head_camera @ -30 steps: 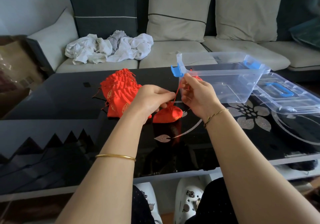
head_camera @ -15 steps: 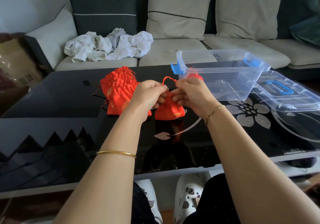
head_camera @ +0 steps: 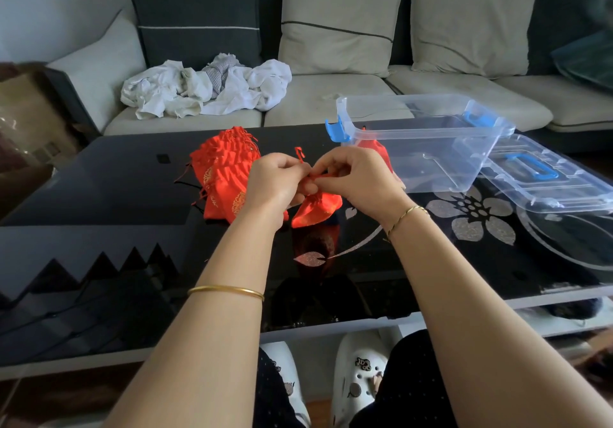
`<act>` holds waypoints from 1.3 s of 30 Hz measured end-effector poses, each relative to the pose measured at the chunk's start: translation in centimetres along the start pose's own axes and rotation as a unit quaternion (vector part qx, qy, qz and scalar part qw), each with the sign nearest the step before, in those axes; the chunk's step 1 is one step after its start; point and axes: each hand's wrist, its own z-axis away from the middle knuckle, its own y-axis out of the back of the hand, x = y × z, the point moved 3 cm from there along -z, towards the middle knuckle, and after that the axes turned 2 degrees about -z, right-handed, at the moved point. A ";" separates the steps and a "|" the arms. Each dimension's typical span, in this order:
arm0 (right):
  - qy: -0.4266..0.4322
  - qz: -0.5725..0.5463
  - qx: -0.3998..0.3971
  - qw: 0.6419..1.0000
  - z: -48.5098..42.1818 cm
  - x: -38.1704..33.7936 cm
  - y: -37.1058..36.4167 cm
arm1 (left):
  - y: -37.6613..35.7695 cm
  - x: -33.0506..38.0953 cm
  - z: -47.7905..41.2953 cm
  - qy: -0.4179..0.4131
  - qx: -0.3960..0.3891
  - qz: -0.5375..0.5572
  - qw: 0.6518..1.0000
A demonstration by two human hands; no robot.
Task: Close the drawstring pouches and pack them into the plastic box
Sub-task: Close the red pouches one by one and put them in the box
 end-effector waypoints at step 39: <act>-0.226 -0.369 -0.077 0.898 0.2 2.9 -0.5 | -0.5 1.5 0.4 -0.253 0.052 -0.294 0.920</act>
